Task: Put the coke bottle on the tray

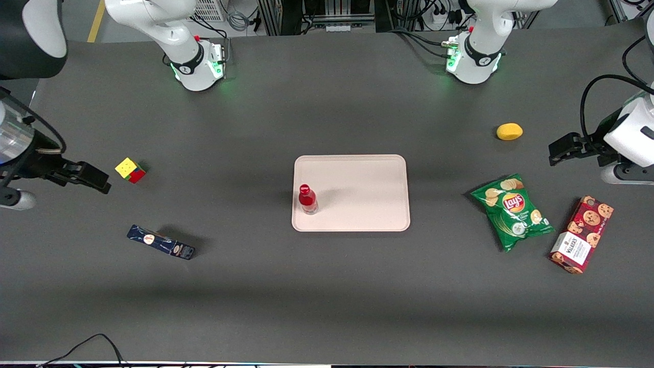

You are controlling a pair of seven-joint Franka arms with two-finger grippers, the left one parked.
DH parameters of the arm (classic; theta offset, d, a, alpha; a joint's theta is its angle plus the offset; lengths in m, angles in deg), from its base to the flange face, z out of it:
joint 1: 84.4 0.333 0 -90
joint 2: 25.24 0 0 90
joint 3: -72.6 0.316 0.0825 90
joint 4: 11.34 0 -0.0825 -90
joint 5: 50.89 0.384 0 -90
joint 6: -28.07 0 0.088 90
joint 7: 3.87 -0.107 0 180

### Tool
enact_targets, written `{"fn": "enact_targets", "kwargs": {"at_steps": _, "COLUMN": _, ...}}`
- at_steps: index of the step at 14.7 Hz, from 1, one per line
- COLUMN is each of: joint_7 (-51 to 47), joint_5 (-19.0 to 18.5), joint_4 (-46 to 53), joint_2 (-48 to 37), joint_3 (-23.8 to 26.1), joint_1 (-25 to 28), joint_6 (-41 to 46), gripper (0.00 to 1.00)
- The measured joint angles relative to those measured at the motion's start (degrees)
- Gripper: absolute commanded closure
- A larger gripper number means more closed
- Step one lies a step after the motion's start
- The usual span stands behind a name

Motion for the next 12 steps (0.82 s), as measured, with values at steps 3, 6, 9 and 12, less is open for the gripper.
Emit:
{"fn": "enact_targets", "kwargs": {"at_steps": 3, "joint_7": 0.0, "joint_5": 0.08, "joint_4": -0.28, "joint_2": -0.19, "joint_3": -0.17, "joint_1": -2.14, "joint_6": -0.42, "gripper": 0.0}}
{"fn": "enact_targets", "kwargs": {"at_steps": 6, "joint_7": -0.01, "joint_5": 1.4, "joint_4": -0.26, "joint_2": -0.39, "joint_3": -0.95, "joint_1": -2.23, "joint_6": -0.49, "gripper": 0.0}}
{"fn": "enact_targets", "kwargs": {"at_steps": 9, "joint_7": 0.0, "joint_5": 5.26, "joint_4": -0.28, "joint_2": -0.39, "joint_3": -2.52, "joint_1": -2.24, "joint_6": -0.47, "gripper": 0.0}}
{"fn": "enact_targets", "kwargs": {"at_steps": 12, "joint_7": 1.49, "joint_5": 5.56, "joint_4": -0.37, "joint_2": -0.39, "joint_3": -3.02, "joint_1": -2.24, "joint_6": -0.42, "gripper": 0.0}}
